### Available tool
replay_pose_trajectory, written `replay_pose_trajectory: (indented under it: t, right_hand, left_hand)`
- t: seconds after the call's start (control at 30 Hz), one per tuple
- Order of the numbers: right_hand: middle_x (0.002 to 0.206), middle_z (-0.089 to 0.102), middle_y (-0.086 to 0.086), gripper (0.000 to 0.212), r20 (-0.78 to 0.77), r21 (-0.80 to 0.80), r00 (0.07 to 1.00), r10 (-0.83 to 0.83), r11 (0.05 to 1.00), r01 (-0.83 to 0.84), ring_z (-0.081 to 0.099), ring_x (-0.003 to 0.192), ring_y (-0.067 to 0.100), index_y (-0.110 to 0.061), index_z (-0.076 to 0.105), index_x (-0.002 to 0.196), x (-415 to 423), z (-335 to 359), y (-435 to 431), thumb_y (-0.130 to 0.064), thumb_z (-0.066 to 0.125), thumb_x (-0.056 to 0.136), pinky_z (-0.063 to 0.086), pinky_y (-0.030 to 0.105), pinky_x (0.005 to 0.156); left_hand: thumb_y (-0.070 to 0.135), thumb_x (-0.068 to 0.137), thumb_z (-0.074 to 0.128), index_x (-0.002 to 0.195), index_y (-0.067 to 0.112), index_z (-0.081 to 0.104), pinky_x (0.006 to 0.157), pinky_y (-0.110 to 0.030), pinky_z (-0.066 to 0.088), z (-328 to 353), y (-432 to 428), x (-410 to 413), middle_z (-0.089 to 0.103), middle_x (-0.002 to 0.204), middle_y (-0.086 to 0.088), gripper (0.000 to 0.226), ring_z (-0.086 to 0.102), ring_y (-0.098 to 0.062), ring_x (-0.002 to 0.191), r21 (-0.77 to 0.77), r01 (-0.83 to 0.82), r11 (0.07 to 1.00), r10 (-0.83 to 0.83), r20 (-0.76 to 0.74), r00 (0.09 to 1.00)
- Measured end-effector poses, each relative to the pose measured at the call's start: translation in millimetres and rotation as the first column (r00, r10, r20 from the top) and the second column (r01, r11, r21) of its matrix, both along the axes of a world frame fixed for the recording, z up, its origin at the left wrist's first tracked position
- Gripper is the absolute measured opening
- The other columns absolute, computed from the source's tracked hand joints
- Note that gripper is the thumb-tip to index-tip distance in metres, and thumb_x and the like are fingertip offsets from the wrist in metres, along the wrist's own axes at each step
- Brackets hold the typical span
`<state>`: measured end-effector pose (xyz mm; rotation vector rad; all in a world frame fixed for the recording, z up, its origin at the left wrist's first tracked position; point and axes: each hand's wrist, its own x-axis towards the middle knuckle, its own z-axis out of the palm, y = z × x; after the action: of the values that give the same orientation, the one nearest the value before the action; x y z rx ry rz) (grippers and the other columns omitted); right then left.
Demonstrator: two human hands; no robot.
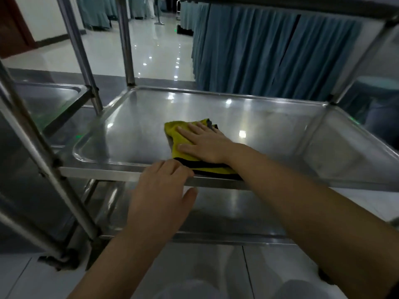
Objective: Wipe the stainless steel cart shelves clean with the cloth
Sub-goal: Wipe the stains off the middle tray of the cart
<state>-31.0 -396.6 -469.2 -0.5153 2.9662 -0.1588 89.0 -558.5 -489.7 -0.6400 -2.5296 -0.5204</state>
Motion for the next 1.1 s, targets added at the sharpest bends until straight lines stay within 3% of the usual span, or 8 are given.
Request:
replay_pose_trajectory:
  t: [0.5,0.57,0.67,0.8,0.87,0.93,1.03,1.1]
  right_hand:
    - [0.161,-0.004,0.008,0.067,0.001,0.165,0.81,-0.587,0.799,0.579,0.002,0.147,0.033,-0.028,0.012,0.152,107,15,332,-0.06,0.026,0.095,0.007,0.049,0.117]
    - [0.161,-0.008,0.01,0.084,0.041,0.257,0.804,-0.593,0.784,0.565,-0.002,0.146,0.036,-0.025,0.014,0.152,126,17,354,-0.075,0.017,0.085,0.007,0.056,0.116]
    - [0.161,-0.001,0.007,0.134,0.03,0.308,0.796,-0.605,0.763,0.569,-0.002,0.147,0.033,-0.025,0.014,0.153,140,9,393,-0.097,-0.011,0.043,0.006,0.057,0.116]
    - [0.16,-0.007,0.012,0.059,-0.067,0.46,0.909,-0.412,0.795,0.395,-0.003,0.146,0.039,-0.031,0.019,0.15,165,7,387,-0.05,0.017,0.094,0.009,0.056,0.115]
    - [0.155,0.019,0.023,0.048,-0.161,0.345,0.922,-0.352,0.855,0.387,0.022,0.14,0.046,-0.023,0.024,0.145,174,2,371,-0.042,0.021,0.101,0.023,0.06,0.11]
    - [0.146,0.037,0.023,0.061,-0.198,0.205,0.897,-0.395,0.878,0.432,0.037,0.132,0.042,-0.022,0.025,0.143,181,2,348,-0.055,0.006,0.096,0.032,0.058,0.106]
    - [0.157,0.024,0.008,0.085,-0.207,0.074,0.878,-0.431,0.888,0.453,0.023,0.144,0.026,-0.027,0.023,0.151,183,-5,312,-0.071,0.001,0.081,0.022,0.041,0.111]
    - [0.154,0.03,0.009,0.091,-0.271,0.08,0.911,-0.31,0.936,0.342,0.029,0.141,0.03,-0.029,0.029,0.149,177,-10,278,-0.08,0.004,0.078,0.027,0.044,0.109]
  left_hand:
    - [0.034,0.073,0.052,0.09,0.018,0.064,0.071,-0.037,0.045,-9,163,12,0.06,0.089,0.0,0.026,0.053,-0.022,0.083,-0.072,0.281,0.957,-0.285,-0.052,0.957]
    - [0.034,0.074,0.05,0.093,0.018,0.064,0.072,-0.038,0.047,-10,171,14,0.061,0.092,0.0,0.029,0.054,-0.023,0.084,-0.091,0.279,0.956,-0.284,-0.052,0.957]
    - [0.022,0.075,0.063,0.097,0.014,0.066,0.073,-0.039,0.047,-12,180,12,0.063,0.094,-0.004,0.024,0.057,-0.026,0.084,-0.106,0.279,0.955,-0.287,-0.078,0.955]
    - [0.008,0.065,0.08,0.09,0.012,0.069,0.067,-0.034,0.047,-13,187,4,0.065,0.086,-0.005,0.028,0.059,-0.025,0.076,-0.087,0.275,0.958,-0.283,-0.107,0.953]
    - [0.005,0.064,0.08,0.086,0.012,0.069,0.063,-0.031,0.045,-11,189,1,0.065,0.081,-0.005,0.025,0.058,-0.025,0.071,-0.036,0.291,0.956,-0.293,-0.105,0.95]
    - [0.004,0.063,0.081,0.084,0.012,0.07,0.061,-0.03,0.044,-9,189,0,0.064,0.079,-0.004,0.025,0.057,-0.024,0.069,-0.006,0.294,0.956,-0.293,-0.09,0.952]
    - [0.005,0.062,0.083,0.082,0.013,0.069,0.06,-0.028,0.04,-7,187,-1,0.063,0.077,-0.003,0.026,0.056,-0.023,0.067,-0.003,0.286,0.958,-0.286,-0.05,0.957]
    - [0.006,0.062,0.083,0.081,0.016,0.066,0.06,-0.025,0.034,-7,186,-2,0.061,0.075,0.0,0.027,0.051,-0.019,0.065,0.01,0.265,0.964,-0.265,-0.025,0.964]
